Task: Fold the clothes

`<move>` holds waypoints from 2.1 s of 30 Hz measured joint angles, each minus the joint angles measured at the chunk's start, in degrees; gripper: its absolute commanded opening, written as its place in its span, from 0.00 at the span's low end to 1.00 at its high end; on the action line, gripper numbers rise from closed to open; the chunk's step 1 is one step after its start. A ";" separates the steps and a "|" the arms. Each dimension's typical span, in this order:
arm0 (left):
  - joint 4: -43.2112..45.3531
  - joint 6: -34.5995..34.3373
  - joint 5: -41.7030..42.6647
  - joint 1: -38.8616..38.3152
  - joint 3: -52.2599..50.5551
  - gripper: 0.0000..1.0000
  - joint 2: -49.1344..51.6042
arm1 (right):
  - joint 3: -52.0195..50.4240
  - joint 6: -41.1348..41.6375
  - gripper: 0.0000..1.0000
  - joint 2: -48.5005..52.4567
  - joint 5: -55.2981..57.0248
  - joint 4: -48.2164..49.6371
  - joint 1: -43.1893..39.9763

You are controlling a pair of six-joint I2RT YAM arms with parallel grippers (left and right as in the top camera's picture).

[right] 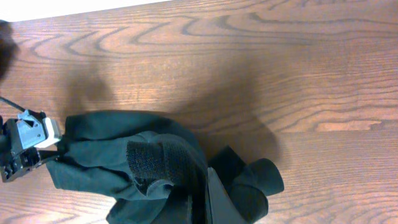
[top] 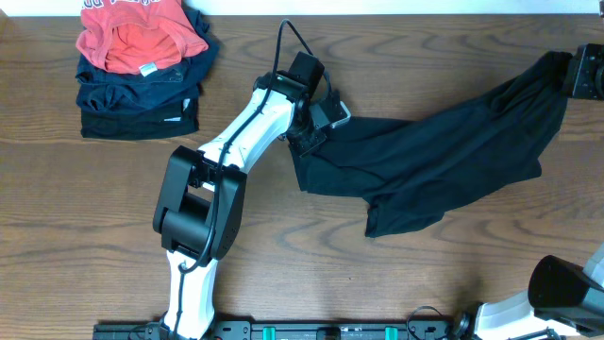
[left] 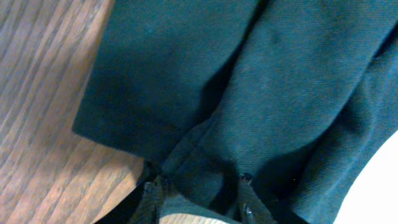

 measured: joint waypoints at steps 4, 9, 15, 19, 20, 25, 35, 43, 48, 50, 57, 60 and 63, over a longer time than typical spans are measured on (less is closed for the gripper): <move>0.02 0.13 0.92 -0.15 0.00 0.29 0.00 | 0.00 0.00 0.01 0.00 0.00 0.00 0.00; 0.04 0.02 1.27 -0.26 0.00 0.06 0.09 | 0.00 0.00 0.01 0.00 0.00 -0.07 0.00; 0.11 0.26 0.85 -0.26 0.00 0.06 0.42 | 0.00 0.00 0.01 0.00 0.00 -0.15 0.00; 0.07 -2.58 -3.17 -0.24 0.68 0.06 0.33 | 0.00 0.00 0.01 0.00 0.00 -0.15 0.00; 0.04 -3.72 -4.63 -0.22 1.05 0.06 0.17 | 0.00 0.00 0.01 0.00 0.00 -0.15 0.00; 0.31 -11.06 -12.11 0.61 3.08 0.06 -6.12 | 0.00 0.00 0.01 0.00 -0.02 -0.15 0.00; 0.72 -21.16 -17.73 3.98 5.90 0.06 -28.37 | 0.00 0.00 0.01 0.00 -0.07 0.35 0.00; -0.35 -24.20 -24.50 4.24 5.81 0.06 -37.70 | 0.02 0.17 0.01 -3.50 -0.44 1.18 -1.73; -2.69 -25.16 -26.18 4.24 5.79 0.06 -48.92 | 1.16 0.61 0.01 -12.46 -0.74 1.18 -6.29; -3.23 -25.46 -26.43 4.26 5.77 0.06 -53.90 | 1.99 0.74 0.01 -16.13 -0.74 1.18 -7.34; -4.70 -27.71 -26.97 4.26 5.79 0.06 -68.46 | 3.98 1.99 0.01 -30.12 -0.76 1.36 -8.22; -6.36 -28.68 -26.95 4.26 5.90 0.06 -71.80 | 5.31 2.67 0.01 -33.64 0.17 1.33 -8.22; -8.35 -29.57 -26.95 4.26 5.97 0.06 -72.26 | 6.86 3.17 0.01 -34.80 0.66 1.53 -8.22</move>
